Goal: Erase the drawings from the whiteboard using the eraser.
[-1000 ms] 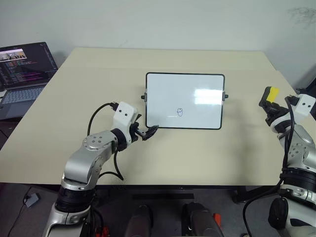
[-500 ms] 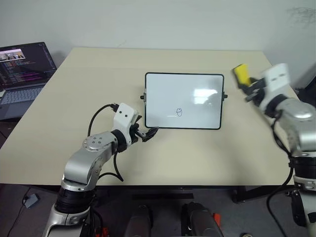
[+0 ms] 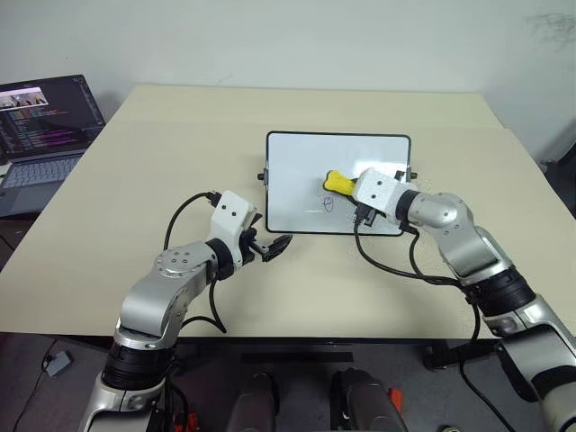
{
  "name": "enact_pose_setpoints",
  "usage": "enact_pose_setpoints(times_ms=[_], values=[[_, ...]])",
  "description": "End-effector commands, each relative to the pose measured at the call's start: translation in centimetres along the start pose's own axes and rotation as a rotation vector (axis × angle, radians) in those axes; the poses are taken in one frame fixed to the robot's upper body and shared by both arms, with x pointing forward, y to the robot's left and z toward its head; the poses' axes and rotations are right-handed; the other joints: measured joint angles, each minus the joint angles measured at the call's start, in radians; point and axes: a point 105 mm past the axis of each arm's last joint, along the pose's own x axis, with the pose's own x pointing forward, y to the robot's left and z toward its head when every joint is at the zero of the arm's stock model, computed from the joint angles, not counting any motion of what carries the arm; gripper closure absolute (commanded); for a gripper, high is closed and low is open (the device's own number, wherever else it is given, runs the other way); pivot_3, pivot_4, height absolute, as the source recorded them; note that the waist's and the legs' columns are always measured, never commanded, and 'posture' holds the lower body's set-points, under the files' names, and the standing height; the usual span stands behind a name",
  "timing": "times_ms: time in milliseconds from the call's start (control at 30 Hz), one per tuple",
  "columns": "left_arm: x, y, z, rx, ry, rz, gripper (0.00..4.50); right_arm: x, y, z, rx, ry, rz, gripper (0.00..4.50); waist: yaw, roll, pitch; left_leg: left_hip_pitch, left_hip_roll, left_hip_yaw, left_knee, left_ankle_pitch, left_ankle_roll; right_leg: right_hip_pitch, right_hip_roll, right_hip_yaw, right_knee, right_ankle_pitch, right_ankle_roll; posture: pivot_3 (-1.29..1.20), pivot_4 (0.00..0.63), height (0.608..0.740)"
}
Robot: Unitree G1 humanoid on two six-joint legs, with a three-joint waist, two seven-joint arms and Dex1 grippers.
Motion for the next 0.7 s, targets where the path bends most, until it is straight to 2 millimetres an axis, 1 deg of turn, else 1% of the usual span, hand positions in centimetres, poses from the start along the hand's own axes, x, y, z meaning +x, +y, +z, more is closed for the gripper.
enact_pose_setpoints(times_ms=[33,400,600,700], values=[[-0.2,-0.4,1.2,0.023,-0.047,-0.003,0.00,0.6,-1.3,1.2,-0.092,-0.026,-0.035,3.53,0.000,0.000,0.000,0.000,0.000,0.000,0.000,0.000,0.000,0.000,0.000,0.000,0.000,0.000,0.000,0.00,0.150,0.740],[-0.2,-0.3,1.3,0.020,-0.054,0.006,0.00,1.9,-2.2,0.4,-0.249,0.039,-0.027,3.53,0.000,0.000,0.000,0.000,0.000,0.000,0.000,0.000,0.000,0.000,0.000,0.000,0.001,0.000,0.000,0.00,0.150,0.740],[-0.2,-0.1,1.4,0.019,-0.056,0.016,0.00,2.2,-1.5,0.0,-0.291,0.073,0.014,3.53,-0.001,0.000,0.000,0.000,0.000,0.000,0.000,0.000,0.000,0.000,0.000,0.000,0.001,0.000,0.000,0.00,0.150,0.740],[-0.2,-0.1,1.5,0.021,-0.057,0.018,0.00,2.3,-0.6,-0.7,-0.305,0.100,0.058,3.53,-0.001,0.000,0.000,0.001,0.000,0.000,0.000,0.000,0.000,0.000,0.000,0.000,0.001,0.000,0.000,0.00,0.150,0.740]])
